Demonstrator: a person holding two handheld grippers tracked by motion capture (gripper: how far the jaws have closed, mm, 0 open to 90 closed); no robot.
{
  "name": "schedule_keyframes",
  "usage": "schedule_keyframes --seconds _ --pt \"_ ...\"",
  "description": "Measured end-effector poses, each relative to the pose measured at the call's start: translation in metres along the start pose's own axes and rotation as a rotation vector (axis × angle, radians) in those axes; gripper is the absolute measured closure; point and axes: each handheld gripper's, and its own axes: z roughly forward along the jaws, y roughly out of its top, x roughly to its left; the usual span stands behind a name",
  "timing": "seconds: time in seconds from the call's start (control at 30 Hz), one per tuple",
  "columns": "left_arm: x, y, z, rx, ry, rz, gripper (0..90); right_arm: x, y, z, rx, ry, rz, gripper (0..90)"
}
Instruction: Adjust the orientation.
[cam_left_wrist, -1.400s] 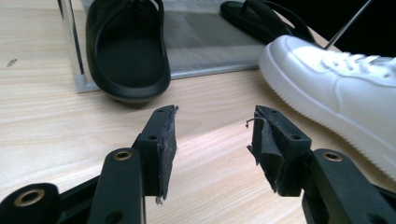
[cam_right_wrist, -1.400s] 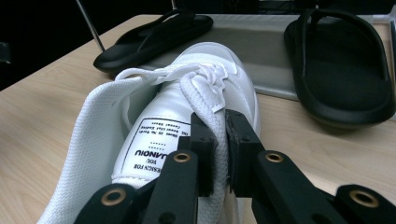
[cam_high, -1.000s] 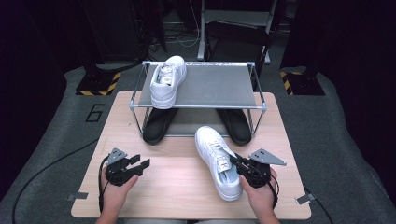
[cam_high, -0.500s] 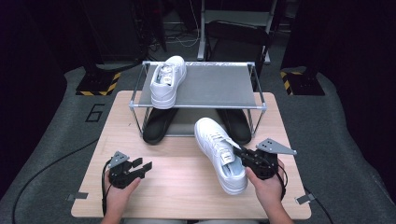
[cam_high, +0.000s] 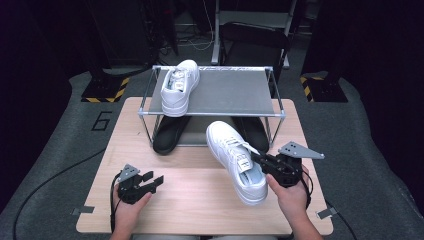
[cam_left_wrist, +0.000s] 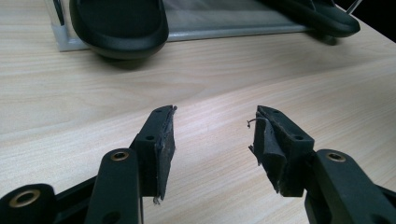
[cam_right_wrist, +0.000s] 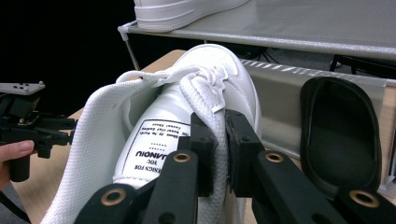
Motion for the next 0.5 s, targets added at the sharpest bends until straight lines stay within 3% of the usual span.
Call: schedule_keyframes --seconds 0.5 --pt "-0.002 0.0 0.004 -0.003 0.002 0.001 47.8 -0.004 0.019 -0.013 -0.01 0.035 0.007 82.6"
